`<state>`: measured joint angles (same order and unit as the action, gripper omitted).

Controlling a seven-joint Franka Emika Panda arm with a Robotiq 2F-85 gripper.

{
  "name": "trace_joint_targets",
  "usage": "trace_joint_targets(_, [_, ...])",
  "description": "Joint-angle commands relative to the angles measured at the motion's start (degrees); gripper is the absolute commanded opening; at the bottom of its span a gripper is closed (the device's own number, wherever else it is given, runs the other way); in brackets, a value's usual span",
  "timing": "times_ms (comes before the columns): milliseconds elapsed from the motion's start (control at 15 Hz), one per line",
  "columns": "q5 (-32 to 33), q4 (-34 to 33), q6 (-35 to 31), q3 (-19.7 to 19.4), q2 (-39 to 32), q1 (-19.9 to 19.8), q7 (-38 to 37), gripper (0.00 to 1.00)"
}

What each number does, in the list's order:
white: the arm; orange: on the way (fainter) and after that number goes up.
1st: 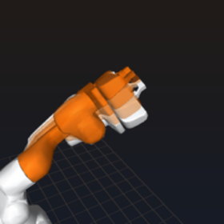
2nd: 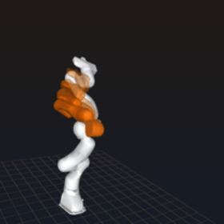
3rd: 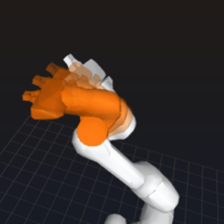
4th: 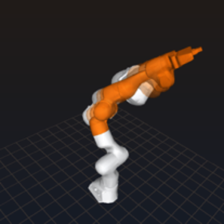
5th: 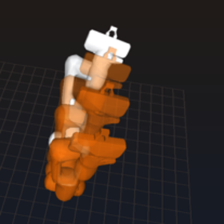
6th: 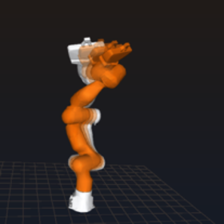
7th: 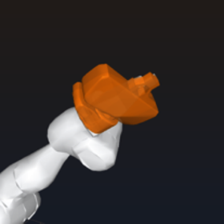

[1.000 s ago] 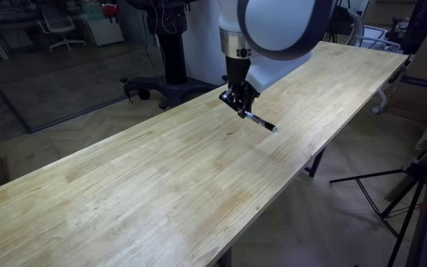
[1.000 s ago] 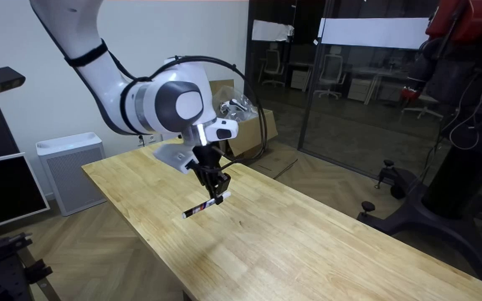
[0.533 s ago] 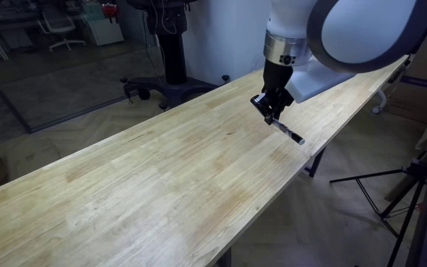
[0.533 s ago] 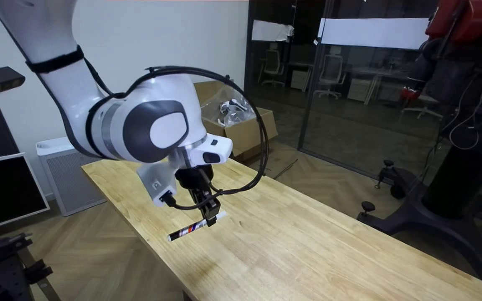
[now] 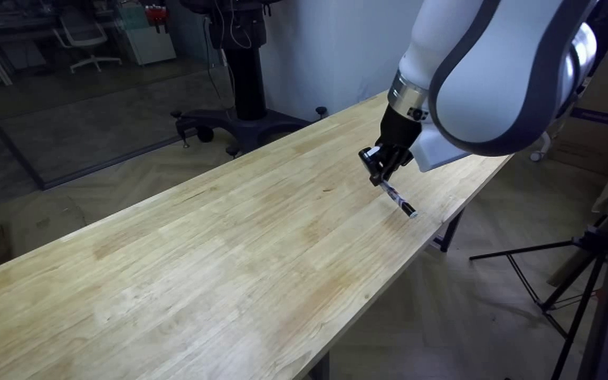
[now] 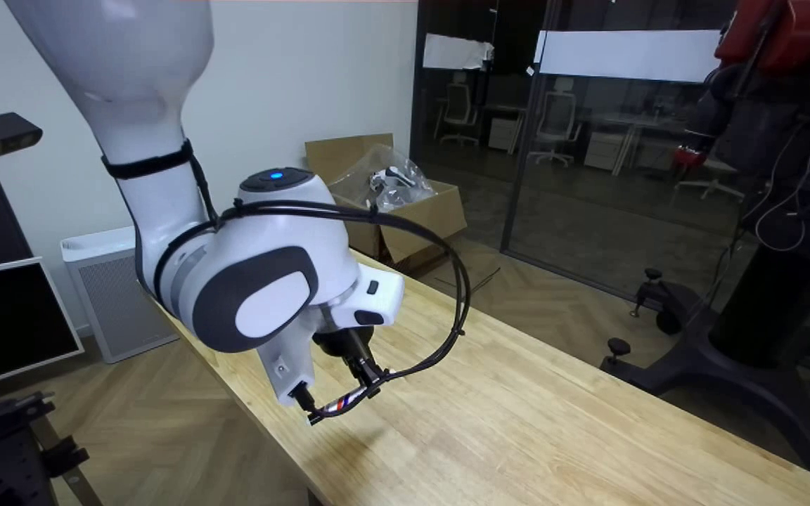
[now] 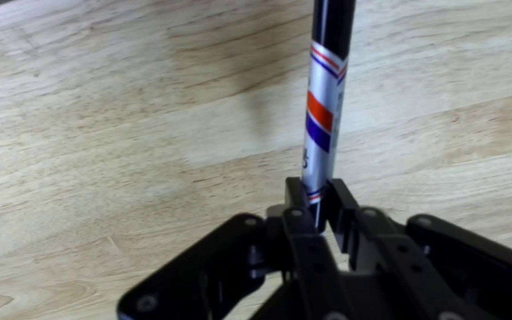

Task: Move the marker to the right

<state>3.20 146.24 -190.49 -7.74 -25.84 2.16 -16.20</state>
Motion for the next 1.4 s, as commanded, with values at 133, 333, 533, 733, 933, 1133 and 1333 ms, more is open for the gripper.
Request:
trace_joint_targets(133, [-1.1, -8.9, 0.7, 14.7, -8.1, -16.8, 4.9, 0.04])
trace_joint_targets(333, [-1.3, -12.4, 3.1, 17.8, -10.7, -21.2, 7.0, 0.04])
trace_joint_targets(533, [-1.9, -15.2, 6.3, 20.3, -12.8, -24.1, 9.0, 0.04])
trace_joint_targets(733, [-3.2, -17.3, 9.6, 21.5, -13.9, -25.2, 11.1, 0.44])
trace_joint_targets(933, [-4.8, -18.5, 11.6, 21.1, -13.9, -24.2, 12.5, 0.63])
trace_joint_targets(1133, [-5.9, -18.7, 12.7, 20.1, -12.6, -22.4, 13.4, 0.84])
trace_joint_targets(1333, [-7.5, -18.5, 16.0, 18.5, -9.8, -19.1, 12.1, 0.99])
